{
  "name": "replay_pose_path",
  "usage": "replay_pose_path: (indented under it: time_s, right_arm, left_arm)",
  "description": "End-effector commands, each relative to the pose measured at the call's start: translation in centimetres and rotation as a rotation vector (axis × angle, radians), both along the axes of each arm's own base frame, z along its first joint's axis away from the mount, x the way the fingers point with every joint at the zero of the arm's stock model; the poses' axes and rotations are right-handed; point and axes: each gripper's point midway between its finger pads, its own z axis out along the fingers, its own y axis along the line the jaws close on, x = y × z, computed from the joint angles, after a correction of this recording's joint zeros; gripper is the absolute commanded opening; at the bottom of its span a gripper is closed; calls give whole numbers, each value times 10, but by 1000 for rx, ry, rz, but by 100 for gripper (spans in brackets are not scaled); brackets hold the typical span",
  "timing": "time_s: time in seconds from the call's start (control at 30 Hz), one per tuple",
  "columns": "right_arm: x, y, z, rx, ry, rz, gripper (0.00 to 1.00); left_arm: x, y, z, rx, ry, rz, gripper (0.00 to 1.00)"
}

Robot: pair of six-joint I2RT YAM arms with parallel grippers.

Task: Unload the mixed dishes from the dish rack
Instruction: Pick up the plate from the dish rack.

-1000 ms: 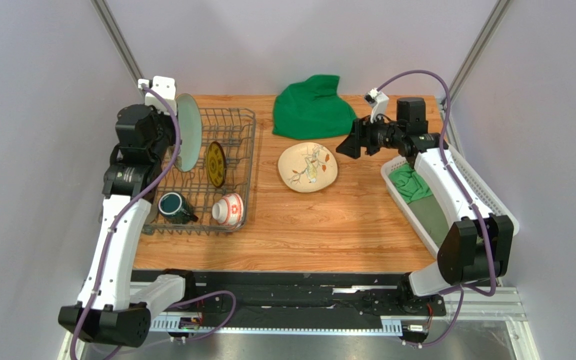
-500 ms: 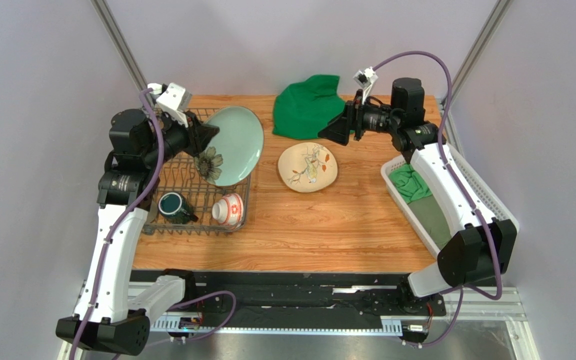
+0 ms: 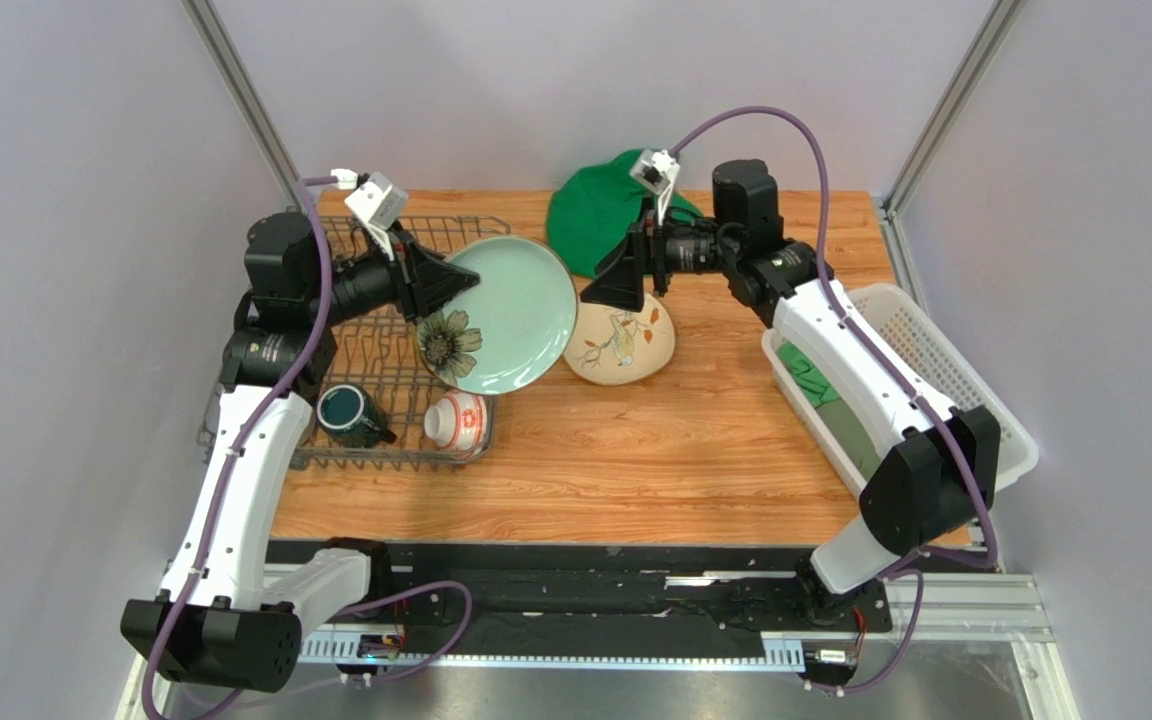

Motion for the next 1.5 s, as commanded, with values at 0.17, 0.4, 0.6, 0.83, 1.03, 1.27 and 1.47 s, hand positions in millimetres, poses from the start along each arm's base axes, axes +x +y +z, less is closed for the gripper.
replay_pose_path:
  time_s: [0.17,0.4,0.6,0.83,1.03,1.27,1.47]
  right_arm:
    - [-11,26,22,24,-88,86,74]
    - [-26,44,21,19,-96,134,68]
    - [-35,61,8,-2,-79,172,59]
    - [-37,72,2,-6,-64,209,35]
    - [-39,71,5,-12,-72,216,0]
    - [-45,60,10,-13,-97,196,0]
    - [-24,34,4,-18,-72,123,0]
  left_arm:
    - [-18,-10,43,-57,-163,-101,0]
    - [-18,-14,38,-75,-158,-126,0]
    - [-22,-20,39,-109,-154,-184,0]
    - [-25,-24,35,-128,-153,-221,0]
    - [-17,-25,28,-132,-127,-227,0]
    - [-6,-23,22,-123,-116,-183,61]
    - [-13,-14,34,-74,-183,-118,90]
